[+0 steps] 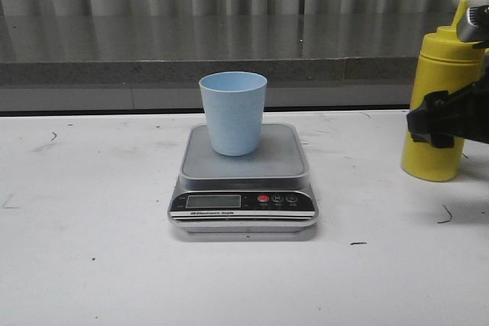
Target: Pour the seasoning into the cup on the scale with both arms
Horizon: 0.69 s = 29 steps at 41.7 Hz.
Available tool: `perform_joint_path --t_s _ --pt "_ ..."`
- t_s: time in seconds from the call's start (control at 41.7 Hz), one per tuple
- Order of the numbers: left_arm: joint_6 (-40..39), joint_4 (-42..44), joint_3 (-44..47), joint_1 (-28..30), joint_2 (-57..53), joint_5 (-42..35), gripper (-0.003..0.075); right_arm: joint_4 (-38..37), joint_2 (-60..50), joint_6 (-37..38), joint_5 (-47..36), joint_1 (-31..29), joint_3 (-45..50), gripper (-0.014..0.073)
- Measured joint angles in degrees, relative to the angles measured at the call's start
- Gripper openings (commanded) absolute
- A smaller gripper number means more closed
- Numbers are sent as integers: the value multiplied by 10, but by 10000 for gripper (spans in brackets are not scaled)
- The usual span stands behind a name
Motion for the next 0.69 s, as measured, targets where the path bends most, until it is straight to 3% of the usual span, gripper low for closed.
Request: perform_joint_path --t_s 0.216,0.527,0.695 --pt "0 0 0 0 0 0 347 0 -105 27 199 0 16 597" --pt "0 0 0 0 0 0 347 3 -269 57 683 0 -84 597" --pt "0 0 0 0 0 0 347 54 -345 -11 832 0 -131 595"
